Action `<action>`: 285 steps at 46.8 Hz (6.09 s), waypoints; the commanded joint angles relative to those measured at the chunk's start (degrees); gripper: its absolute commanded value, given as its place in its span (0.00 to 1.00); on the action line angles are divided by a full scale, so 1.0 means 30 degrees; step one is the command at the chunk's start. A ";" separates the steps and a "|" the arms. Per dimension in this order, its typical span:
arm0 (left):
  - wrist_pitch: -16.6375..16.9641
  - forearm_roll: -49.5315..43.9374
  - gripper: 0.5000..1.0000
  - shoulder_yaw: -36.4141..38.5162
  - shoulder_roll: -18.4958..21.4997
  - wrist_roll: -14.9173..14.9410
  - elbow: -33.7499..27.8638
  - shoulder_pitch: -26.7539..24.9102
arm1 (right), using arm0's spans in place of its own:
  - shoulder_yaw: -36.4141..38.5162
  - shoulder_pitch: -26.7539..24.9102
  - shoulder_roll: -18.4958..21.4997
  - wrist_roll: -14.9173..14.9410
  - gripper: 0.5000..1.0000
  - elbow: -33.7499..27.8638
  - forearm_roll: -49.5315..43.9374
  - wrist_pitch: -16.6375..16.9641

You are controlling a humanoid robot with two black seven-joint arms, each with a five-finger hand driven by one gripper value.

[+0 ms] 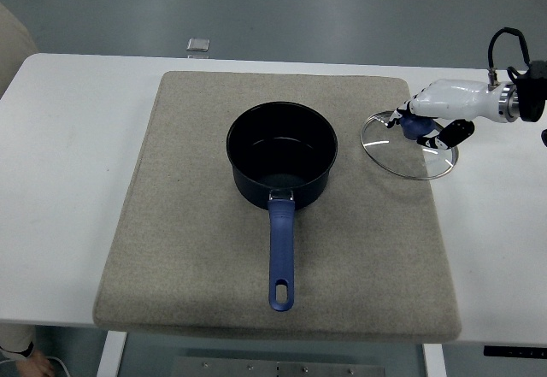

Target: Lift the pot lid and place it to the right of the pot.

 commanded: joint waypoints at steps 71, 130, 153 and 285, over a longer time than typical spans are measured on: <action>0.0000 0.0001 1.00 0.0000 0.0000 0.0001 0.0000 0.0000 | -0.0138 -0.0556 0.0260 -0.0002 0.00 0.0029 0.0084 -0.1741; 0.0000 0.0001 1.00 0.0000 0.0000 0.0001 0.0000 0.0000 | -0.0167 0.0293 -0.0004 -0.0002 0.70 0.0440 0.0289 -0.0599; 0.0000 0.0001 1.00 0.0000 0.0000 0.0001 0.0000 0.0000 | 0.0125 0.2051 0.0084 -0.0002 0.76 0.0440 0.0318 0.0280; 0.0000 0.0001 1.00 0.0000 0.0000 0.0001 0.0000 0.0000 | 0.7186 -0.1288 0.2574 -0.3495 0.81 -0.3279 2.7767 0.2332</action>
